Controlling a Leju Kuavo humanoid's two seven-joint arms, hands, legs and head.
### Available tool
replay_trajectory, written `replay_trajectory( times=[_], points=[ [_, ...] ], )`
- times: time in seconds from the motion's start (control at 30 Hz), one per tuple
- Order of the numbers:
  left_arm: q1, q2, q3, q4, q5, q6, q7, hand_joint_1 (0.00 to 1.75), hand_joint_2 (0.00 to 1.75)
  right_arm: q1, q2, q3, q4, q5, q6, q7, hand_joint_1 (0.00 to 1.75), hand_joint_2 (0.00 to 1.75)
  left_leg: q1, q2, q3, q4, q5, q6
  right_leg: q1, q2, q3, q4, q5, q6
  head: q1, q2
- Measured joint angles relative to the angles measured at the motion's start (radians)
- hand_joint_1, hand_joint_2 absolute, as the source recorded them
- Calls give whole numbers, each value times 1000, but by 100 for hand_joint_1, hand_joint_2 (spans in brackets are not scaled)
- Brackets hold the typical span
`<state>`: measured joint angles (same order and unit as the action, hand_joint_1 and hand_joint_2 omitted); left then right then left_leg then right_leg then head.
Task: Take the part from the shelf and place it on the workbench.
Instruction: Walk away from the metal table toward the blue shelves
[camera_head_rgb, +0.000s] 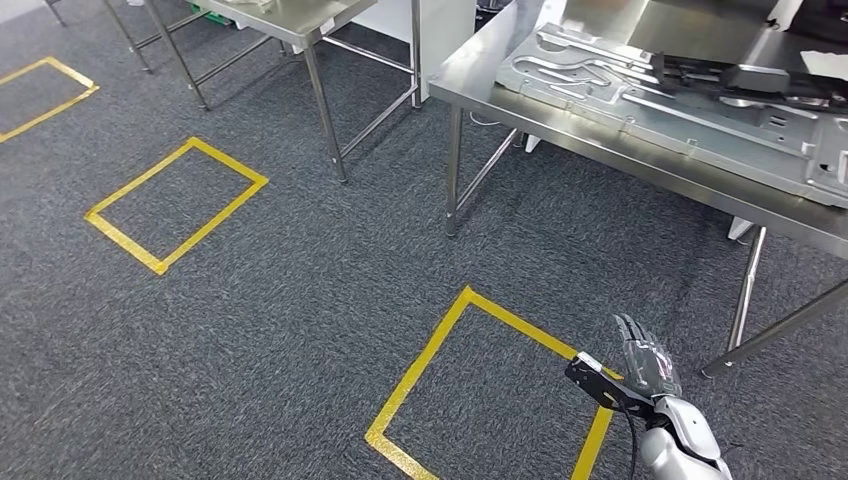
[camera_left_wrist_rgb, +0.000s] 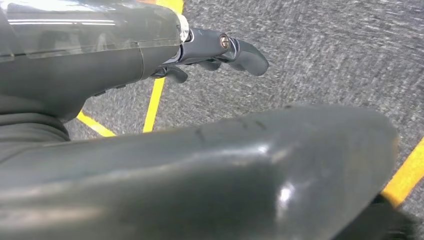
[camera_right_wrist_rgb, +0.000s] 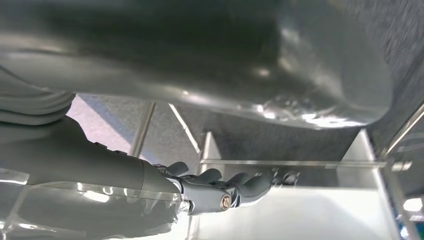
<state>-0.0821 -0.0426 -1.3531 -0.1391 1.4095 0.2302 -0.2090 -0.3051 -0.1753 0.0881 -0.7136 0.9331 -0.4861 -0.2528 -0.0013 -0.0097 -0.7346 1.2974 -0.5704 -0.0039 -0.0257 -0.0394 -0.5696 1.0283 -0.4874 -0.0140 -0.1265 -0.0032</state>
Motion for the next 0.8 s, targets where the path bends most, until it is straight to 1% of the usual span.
replay_trajectory(
  times=[0.03, 0.07, 0.1, 0.13, 0.17, 0.2, 0.23, 0.27, 0.3, 0.33, 0.37, 0.4, 0.43, 0.47, 0.5, 0.53, 0.57, 0.6, 0.63, 0.67, 0.7, 0.73, 0.77, 0.8],
  points=[
    [1, 0, 0, 0, 0, 0, 0, 0, 0, 8, 0, 0, 2, -1, 0, 0, 0, 0, 5, 3, -11, 20, 3, -4, -1, -13, 1, 0, -2, 2, 0, 0],
    [2, 0, 0, 0, -1, 0, 0, 0, 0, 13, 0, 0, 4, -2, -1, 0, 0, 0, 10, 8, 0, -5, 26, -7, -2, -24, 4, 0, -4, 5, 0, 0],
    [2, 0, 0, 0, -1, 0, 0, 0, 0, 16, 0, 0, 5, -2, -1, 0, 0, 0, 12, 17, 30, -64, 61, -8, -4, -34, 8, 0, -7, 9, 0, 0],
    [2, 0, 0, 0, -1, 0, 1, 0, 0, 18, 0, 0, 5, -2, -1, 0, 0, 0, 11, 42, 68, -139, 90, -9, -5, -44, 13, 0, -11, 14, 0, 0],
    [0, 0, 0, 0, -1, 0, 1, 0, 0, 18, 0, 0, 6, -2, -1, 0, 0, 0, 7, 64, 100, -202, 111, -5, -3, -53, 17, 0, -14, 20, 0, 0],
    [-1, 0, 0, 0, -1, 0, 1, 0, 0, 18, -1, 0, 6, -2, -1, 1, 0, 0, 3, 80, 119, -242, 120, 0, -1, -62, 21, 0, -17, 26, 0, 0],
    [-3, 0, 0, 0, -1, 0, 1, 0, 0, 18, -1, 0, 6, -2, -1, 1, 0, 0, -2, 87, 126, -259, 119, 5, 1, -72, 24, -2, -18, 33, 0, 0],
    [-3, 0, 0, 0, -1, 0, 1, 0, 0, 18, -2, 0, 6, -2, 0, 2, 0, 0, -5, 75, 124, -261, 119, 12, 3, -82, 27, -4, -19, 40, 0, 0],
    [-2, 0, 0, 0, -2, 0, 1, 0, 0, 19, -2, 0, 6, -2, 0, 4, 0, 0, -4, 62, 125, -264, 121, 18, 2, -91, 31, -8, -21, 47, 0, 0],
    [-2, 0, 0, 0, -3, 0, 0, 0, 0, 19, -1, 0, 6, -1, 1, 7, 0, 0, -2, 49, 128, -269, 123, 25, 0, -85, 35, -5, -27, 53, 0, 0],
    [-2, 0, 0, 0, -4, -1, 0, 0, 0, 19, -1, 0, 6, -1, 1, 9, 0, 0, 0, 37, 131, -274, 127, 32, -2, -65, 30, 12, -43, 57, 0, 0],
    [-4, 0, 0, 0, -6, -3, 0, 0, 0, 22, -2, 0, 6, -1, 2, 10, 0, 0, 2, 25, 134, -279, 130, 39, -4, -36, 13, 51, -67, 58, 0, 0],
    [-6, 0, 0, 0, -7, -4, 0, 0, 0, 26, -4, 0, 6, -1, 3, 12, 0, 0, 1, 13, 134, -281, 131, 44, -5, -2, -15, 110, -98, 58, 1, 0],
    [-8, 0, 0, 0, -7, -5, 0, 0, 0, 32, -5, 0, 7, -1, 5, 13, 0, 0, -1, -1, 134, -281, 131, 48, -3, 20, -53, 180, -128, 57, 1, 0],
    [-8, 0, 0, 0, -7, -6, 0, 0, 0, 38, -6, 0, 8, 1, 8, 15, 0, 0, -3, -17, 134, -280, 131, 50, -1, 31, -88, 240, -145, 56, 1, 0],
    [-8, 0, 0, 0, -7, -7, 0, 0, 0, 43, -6, 0, 9, 3, 12, 16, 0, 0, -6, -33, 135, -280, 130, 51, 1, 36, -112, 271, -143, 53, 1, 0],
    [-7, 0, 0, 0, -7, -8, 0, 0, 0, 46, -6, 0, 10, 7, 16, 17, 0, 0, -9, -49, 136, -279, 130, 51, 4, 39, -117, 263, -120, 49, 1, 0],
    [-7, 0, 0, 0, -6, -8, 1, 0, 0, 46, -6, 0, 9, 12, 21, 19, 0, 0, -11, -64, 139, -278, 129, 51, 6, 46, -103, 215, -80, 43, 1, 0],
    [-7, 0, 0, 0, -6, -8, 1, 0, 0, 45, -6, 1, 9, 16, 24, 20, 0, 0, -12, -77, 140, -278, 129, 51, 8, 65, -78, 144, -36, 35, 1, 0],
    [-8, -1, 0, 0, -6, -8, 1, 0, 0, 43, -6, 1, 9, 20, 27, 21, 0, 0, -14, -89, 140, -277, 128, 50, 8, 95, -52, 78, -4, 26, 1, 0],
    [-9, -2, 0, -1, -5, -8, 0, 0, 0, 41, -7, 1, 8, 23, 29, 22, 0, 0, -12, -101, 137, -276, 128, 47, 9, 119, -34, 29, 15, 20, 1, 0],
    [-9, -3, 0, -1, -4, -8, 0, 0, 0, 40, -7, 1, 8, 26, 31, 23, 0, 0, -8, -113, 134, -275, 129, 42, 11, 137, -25, 5, 20, 16, 1, 0],
    [-9, -4, 0, -1, -2, -8, 0, 0, 0, 40, -7, 1, 7, 30, 32, 24, 0, 0, -5, -126, 130, -276, 131, 35, 13, 138, -22, -1, 18, 14, 1, 0],
    [-8, -4, 0, -1, 0, -8, 0, 0, 0, 38, -7, 1, 5, 35, 33, 25, 0, 0, -2, -138, 128, -279, 132, 28, 13, 125, -19, -8, 20, 12, 1, 0]
  ],
)
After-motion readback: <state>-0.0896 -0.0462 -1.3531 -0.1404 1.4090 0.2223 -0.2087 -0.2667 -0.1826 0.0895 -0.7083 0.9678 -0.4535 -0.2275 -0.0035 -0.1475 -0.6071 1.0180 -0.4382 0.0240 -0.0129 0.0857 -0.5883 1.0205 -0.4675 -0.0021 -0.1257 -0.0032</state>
